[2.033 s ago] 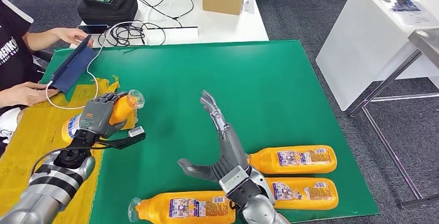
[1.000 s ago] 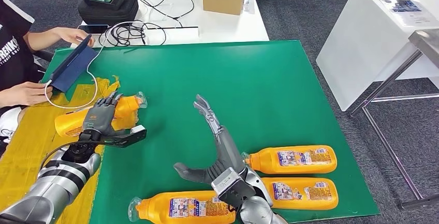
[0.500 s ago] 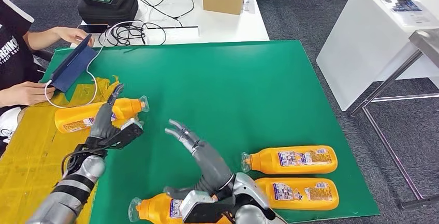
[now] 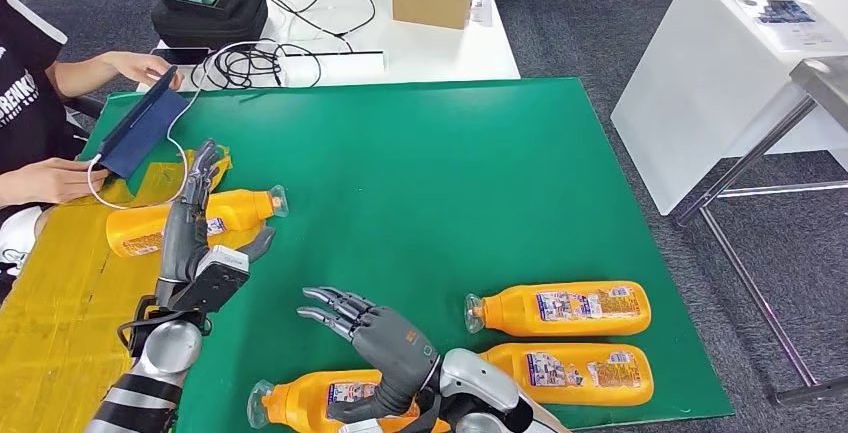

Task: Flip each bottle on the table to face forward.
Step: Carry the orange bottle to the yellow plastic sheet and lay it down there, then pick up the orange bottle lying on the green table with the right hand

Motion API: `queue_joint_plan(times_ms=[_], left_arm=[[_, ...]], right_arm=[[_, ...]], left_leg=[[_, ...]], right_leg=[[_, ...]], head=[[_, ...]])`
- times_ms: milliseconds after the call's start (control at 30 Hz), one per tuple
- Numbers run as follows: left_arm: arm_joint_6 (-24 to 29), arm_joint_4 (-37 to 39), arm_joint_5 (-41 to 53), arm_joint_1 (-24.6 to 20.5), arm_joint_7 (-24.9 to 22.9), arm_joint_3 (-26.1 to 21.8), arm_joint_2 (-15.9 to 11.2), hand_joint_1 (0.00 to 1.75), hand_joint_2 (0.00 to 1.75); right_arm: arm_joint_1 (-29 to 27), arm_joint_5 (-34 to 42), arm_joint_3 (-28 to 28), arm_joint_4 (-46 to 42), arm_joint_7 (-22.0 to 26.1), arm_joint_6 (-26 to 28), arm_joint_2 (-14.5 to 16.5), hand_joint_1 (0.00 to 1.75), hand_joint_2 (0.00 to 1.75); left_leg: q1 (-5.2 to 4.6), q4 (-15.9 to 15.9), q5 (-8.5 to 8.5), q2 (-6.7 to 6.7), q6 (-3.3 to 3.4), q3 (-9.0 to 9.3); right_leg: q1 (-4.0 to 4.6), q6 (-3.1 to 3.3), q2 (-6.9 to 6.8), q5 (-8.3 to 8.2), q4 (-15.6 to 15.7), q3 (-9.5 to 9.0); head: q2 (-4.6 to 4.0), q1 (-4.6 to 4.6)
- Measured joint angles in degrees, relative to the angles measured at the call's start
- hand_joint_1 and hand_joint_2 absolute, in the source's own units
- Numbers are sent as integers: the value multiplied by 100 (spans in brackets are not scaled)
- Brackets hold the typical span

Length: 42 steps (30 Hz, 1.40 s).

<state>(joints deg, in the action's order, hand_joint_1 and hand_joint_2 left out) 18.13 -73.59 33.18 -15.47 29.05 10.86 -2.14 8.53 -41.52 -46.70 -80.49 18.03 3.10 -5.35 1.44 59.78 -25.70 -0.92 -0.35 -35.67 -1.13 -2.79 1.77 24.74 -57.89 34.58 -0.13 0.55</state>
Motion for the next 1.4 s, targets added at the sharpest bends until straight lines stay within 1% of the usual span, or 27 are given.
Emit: queue_joint_plan(times_ms=[167,467,533,633,733,900,1133,1233,1300,1400], left_arm=[[9,-155,-41,60,1,-10,8,0,175],[41,-193,-115,87,11,-13,26,0,175],[56,-244,-216,147,19,-21,53,0,175],[17,-303,-482,268,67,-67,146,0,175],[-9,-304,-687,284,115,-87,207,0,175],[-48,-304,-799,285,128,-119,247,0,175],[-103,-304,-868,284,153,-144,326,0,175],[-113,-302,-907,277,174,-148,347,0,175],[-114,-300,-951,268,195,-148,361,0,175],[-113,-300,-975,264,210,-154,368,0,175]], right_arm=[[57,-34,-81,63,-16,-14,-66,0,175],[117,-155,-147,101,-121,-50,-115,0,175],[230,-535,-273,176,-394,-10,-179,0,175],[582,-1127,-712,427,-898,-34,-342,0,175],[769,-1076,-992,578,-965,-131,-436,0,175],[940,-1309,-1259,702,-1182,-106,-441,0,175],[1107,-1235,-1522,756,-1160,-118,-435,0,175],[1140,-1073,-1582,764,-1056,-125,-438,0,175],[1134,-901,-1597,766,-970,-31,-418,0,175],[1024,-804,-1526,671,-910,317,-296,0,175]], left_leg=[[0,0,0,0,0,-1],[0,0,0,0,0,-1],[0,0,0,1,0,0],[0,0,0,0,0,0],[0,0,0,0,1,0],[0,0,0,0,0,1],[0,0,1,0,1,4],[0,0,2,0,2,5],[0,0,2,0,2,5],[0,0,2,1,2,4]], right_leg=[[0,0,0,0,0,0],[0,0,0,0,0,0],[0,0,0,0,0,0],[0,0,0,0,0,0],[0,0,0,0,0,0],[0,0,-1,0,0,0],[0,0,-1,-1,1,-3],[0,-1,-1,-1,1,-3],[0,-1,0,-1,0,-3],[0,-1,0,-1,0,-2]], head=[[0,0],[0,0],[0,0],[0,0],[0,0],[0,0],[0,0],[0,0],[0,0],[0,-1]])
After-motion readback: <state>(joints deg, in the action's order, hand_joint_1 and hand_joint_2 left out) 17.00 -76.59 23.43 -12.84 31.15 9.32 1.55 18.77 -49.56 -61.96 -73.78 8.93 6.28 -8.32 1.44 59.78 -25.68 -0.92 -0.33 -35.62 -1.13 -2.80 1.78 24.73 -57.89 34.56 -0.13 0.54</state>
